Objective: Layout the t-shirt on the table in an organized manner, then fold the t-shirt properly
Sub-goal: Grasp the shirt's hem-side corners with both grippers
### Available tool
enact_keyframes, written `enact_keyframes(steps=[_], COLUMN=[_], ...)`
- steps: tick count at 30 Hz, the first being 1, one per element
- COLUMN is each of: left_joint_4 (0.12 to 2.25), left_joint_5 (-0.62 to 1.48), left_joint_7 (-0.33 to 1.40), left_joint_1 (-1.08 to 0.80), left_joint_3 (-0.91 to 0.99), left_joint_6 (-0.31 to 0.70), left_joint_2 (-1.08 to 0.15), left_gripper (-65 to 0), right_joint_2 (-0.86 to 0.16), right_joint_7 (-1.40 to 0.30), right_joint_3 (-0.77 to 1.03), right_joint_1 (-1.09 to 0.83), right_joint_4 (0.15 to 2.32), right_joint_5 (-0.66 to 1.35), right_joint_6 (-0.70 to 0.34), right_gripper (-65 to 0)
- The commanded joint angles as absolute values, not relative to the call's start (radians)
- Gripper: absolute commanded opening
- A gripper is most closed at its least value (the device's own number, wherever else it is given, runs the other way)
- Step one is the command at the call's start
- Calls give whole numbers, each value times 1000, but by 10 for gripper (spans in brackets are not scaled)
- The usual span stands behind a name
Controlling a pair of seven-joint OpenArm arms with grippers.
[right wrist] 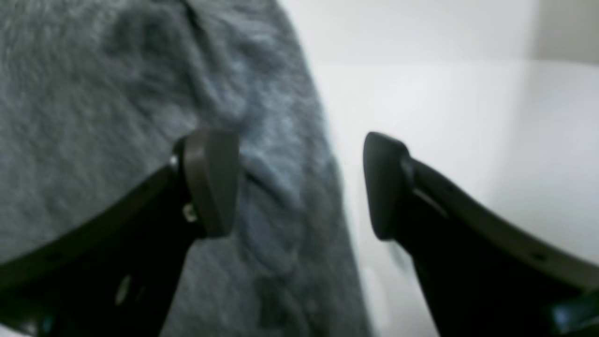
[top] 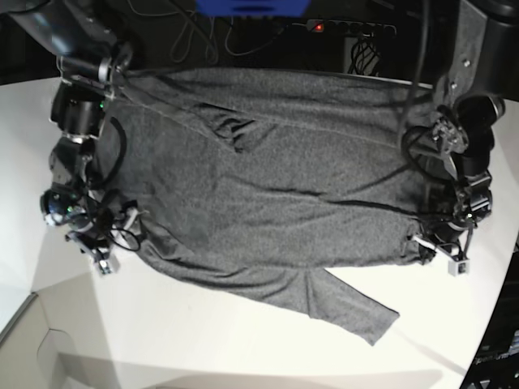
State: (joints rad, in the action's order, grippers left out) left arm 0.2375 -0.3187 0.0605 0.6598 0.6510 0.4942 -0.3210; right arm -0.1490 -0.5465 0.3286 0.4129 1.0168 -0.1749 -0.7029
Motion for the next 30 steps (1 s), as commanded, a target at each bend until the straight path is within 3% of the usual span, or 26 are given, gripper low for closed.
enact_keyframes(steps=[1,16,30], left_joint_4=[240,240,240], left_joint_5=[-349,-349,-349], left_joint_7=[113,113,113], left_joint_1=[668,653,651], left_joint_3=[647,647,648], left_joint_6=[486,486,486], left_joint_2=[-331,-338,-338], left_gripper=[-649,-649,-649], right_joint_2=[-165,-170,-185], right_joint_7=[-516,-338,-305], right_joint_3=[334,334,390], right_joint_1=[458,486,503], right_joint_4=[1027,837,832], right_joint_5=[-157,-160,-160], right_joint_6=[-698,-698,-698], right_gripper=[-234,-236,-237])
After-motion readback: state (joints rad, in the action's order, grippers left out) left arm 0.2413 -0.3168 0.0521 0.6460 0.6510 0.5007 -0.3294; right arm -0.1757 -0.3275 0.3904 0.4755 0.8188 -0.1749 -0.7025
